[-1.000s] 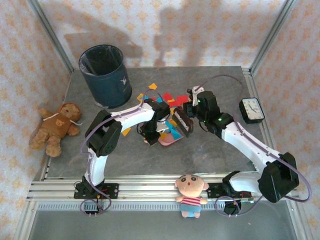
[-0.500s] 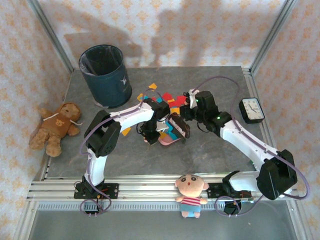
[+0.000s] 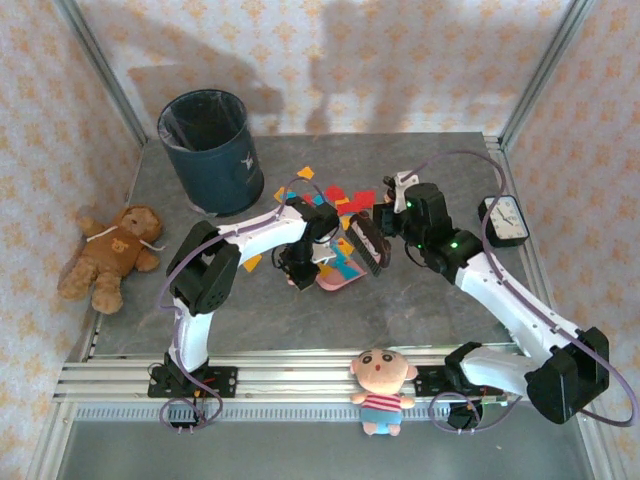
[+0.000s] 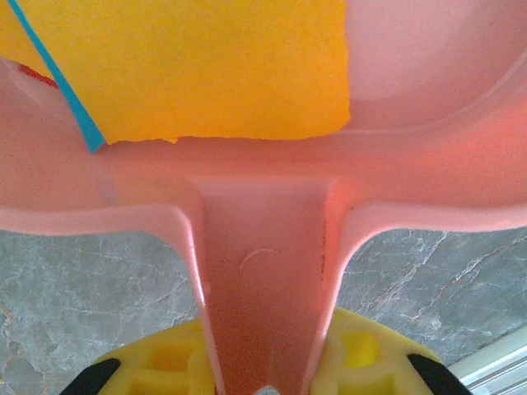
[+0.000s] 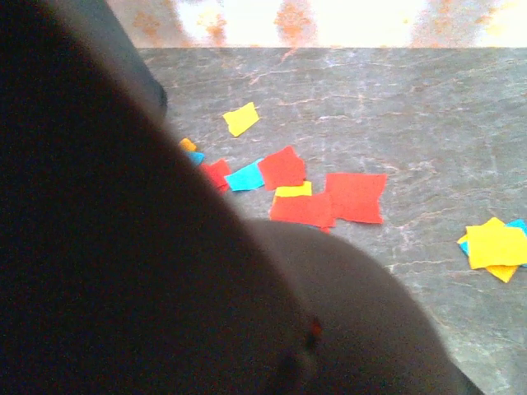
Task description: Sweep away the paper scraps from the table
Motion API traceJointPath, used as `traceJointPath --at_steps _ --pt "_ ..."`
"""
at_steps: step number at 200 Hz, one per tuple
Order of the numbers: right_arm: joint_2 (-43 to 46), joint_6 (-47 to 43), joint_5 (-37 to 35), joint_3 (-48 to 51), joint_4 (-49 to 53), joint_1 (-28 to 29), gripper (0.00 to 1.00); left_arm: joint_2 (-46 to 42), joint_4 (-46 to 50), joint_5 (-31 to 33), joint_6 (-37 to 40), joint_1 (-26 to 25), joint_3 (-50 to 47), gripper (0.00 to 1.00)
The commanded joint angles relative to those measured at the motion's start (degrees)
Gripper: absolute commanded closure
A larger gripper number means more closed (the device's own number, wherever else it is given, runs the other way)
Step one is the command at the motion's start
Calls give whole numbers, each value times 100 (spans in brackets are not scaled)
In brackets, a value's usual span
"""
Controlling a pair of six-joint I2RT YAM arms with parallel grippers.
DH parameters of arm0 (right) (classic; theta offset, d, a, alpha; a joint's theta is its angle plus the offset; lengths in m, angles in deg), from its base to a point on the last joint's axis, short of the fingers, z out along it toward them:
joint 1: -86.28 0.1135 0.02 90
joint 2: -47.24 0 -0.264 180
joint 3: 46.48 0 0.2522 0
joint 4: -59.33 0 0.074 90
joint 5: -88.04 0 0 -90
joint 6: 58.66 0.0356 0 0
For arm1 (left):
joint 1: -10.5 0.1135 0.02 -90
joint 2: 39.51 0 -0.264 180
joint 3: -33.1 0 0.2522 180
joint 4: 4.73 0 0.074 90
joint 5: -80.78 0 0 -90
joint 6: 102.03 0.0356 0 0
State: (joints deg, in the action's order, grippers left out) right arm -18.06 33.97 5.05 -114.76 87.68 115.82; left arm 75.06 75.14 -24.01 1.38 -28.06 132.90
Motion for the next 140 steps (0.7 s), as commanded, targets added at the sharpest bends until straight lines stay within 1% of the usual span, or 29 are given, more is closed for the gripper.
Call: traceJointPath --at_steps 1,21,58,97,140 --pt "62 122 -694 87 -131 17 100 -175 83 -40 -42 42 -61 100" --pt "20 85 -1013 253 -432 17 100 -94 113 -115 -14 38 -28 100" --pt "-218 -54 -1096 412 -997 17 100 -59 69 -147 -3 33 0 100" --pt "-677 -96 -848 304 -1068 34 100 22 70 -204 -4 33 70 100" --pt "-848 -185 -569 295 -890 96 100 75 -9 -253 -47 33 108 100"
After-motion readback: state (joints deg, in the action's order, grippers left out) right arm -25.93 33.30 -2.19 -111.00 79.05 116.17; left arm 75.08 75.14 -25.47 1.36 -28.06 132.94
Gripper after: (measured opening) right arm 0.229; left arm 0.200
